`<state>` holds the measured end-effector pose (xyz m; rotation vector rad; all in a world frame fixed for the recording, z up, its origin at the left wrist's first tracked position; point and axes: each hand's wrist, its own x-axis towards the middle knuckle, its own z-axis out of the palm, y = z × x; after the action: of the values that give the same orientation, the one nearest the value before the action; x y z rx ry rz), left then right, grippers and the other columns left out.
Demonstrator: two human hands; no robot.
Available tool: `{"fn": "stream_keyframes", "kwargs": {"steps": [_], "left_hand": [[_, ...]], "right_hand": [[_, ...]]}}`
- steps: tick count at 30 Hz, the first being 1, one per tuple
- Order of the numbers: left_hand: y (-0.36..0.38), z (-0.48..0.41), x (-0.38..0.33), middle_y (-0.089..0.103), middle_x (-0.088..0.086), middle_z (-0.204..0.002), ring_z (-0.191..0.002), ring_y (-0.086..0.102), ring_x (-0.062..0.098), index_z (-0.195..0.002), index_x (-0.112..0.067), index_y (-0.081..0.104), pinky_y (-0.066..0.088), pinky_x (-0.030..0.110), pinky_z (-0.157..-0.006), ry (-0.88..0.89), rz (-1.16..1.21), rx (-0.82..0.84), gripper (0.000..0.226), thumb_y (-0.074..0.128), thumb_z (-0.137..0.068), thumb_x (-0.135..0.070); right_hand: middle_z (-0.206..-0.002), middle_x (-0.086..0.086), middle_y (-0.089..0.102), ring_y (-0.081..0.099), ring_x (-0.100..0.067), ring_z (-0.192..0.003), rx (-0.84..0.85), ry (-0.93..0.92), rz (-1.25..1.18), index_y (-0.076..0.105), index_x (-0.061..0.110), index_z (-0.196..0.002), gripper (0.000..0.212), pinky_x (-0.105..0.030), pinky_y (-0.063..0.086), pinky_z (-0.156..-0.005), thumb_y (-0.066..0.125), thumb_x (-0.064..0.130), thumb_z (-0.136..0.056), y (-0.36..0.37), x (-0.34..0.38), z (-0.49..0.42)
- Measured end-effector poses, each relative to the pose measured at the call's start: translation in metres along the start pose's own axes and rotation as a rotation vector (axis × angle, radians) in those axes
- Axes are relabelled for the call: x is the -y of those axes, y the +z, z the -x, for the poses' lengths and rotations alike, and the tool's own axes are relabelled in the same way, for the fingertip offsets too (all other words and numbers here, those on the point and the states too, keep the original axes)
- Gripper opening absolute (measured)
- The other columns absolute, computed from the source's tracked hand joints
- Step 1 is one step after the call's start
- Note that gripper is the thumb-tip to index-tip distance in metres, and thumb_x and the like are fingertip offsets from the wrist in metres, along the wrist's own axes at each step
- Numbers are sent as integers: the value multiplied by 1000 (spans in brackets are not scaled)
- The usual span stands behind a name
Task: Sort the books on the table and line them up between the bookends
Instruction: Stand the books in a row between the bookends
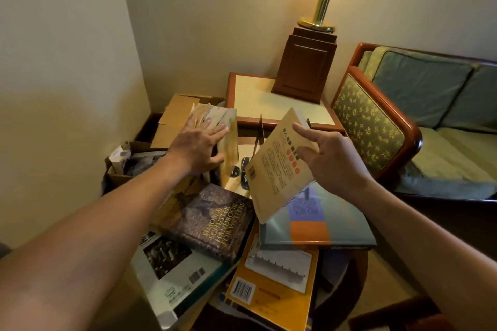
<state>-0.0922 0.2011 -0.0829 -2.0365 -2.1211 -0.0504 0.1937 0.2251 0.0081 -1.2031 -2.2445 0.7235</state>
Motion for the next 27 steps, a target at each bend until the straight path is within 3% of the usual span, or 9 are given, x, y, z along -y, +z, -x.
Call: {"fn": "stream_keyframes", "kwargs": {"steps": [4,8,11,15,17,21,24,27], "left_hand": [[4,7,14,21,1,-166,-153,20,24,-159,-20,20,19,46,-125,-74,53,15,83,57,-91,-50],[10,8,20,17,-1,-167,-154,18,25,-160,-24,17,27,45,-123,-113,89,33,88,61,-89,-51],[8,8,16,14,-2,-168,-154,15,24,-161,-23,15,21,41,-124,-110,107,24,87,61,-91,-45],[11,6,18,15,2,-168,-155,13,20,-160,-16,17,7,31,-124,-94,113,-34,85,61,-90,-34],[13,3,20,14,3,-168,-155,13,20,-160,-14,16,7,31,-124,-85,112,-21,86,62,-90,-31],[15,3,20,16,7,-167,-154,14,22,-159,-10,16,10,34,-127,-58,130,-17,89,65,-87,-29],[17,5,21,18,12,-166,-154,16,26,-159,-4,13,11,35,-127,-56,136,-40,91,64,-86,-25],[18,7,21,17,15,-166,-154,16,27,-158,-2,11,10,37,-127,-51,126,-72,91,64,-87,-23]], "right_hand": [[-139,-6,58,59,-28,-124,23,-34,4,43,29,-147,52,-47,57,-92,54,10,-101,8,15,-14],[-140,-9,57,62,-28,-121,39,-66,25,43,29,-148,51,-46,59,-89,54,12,-101,22,29,-35],[-144,-12,54,62,-31,-119,21,-95,55,44,27,-148,51,-41,60,-85,54,11,-101,38,37,-58],[-148,-15,50,61,-33,-114,5,-57,60,46,23,-148,52,-46,61,-83,51,5,-98,66,42,-88],[-149,-16,49,57,-38,-123,-11,-27,49,46,20,-148,52,-51,57,-92,48,3,-99,79,41,-99],[-149,-14,50,54,-34,-129,18,9,33,48,17,-148,51,-41,51,-100,45,2,-99,107,38,-114],[-146,-11,53,59,-29,-122,84,1,52,49,24,-147,48,-36,53,-97,45,11,-101,130,35,-122],[-145,-5,54,54,-28,-128,269,55,16,40,35,-152,46,-37,46,-105,38,31,-106,149,32,-127]]}}
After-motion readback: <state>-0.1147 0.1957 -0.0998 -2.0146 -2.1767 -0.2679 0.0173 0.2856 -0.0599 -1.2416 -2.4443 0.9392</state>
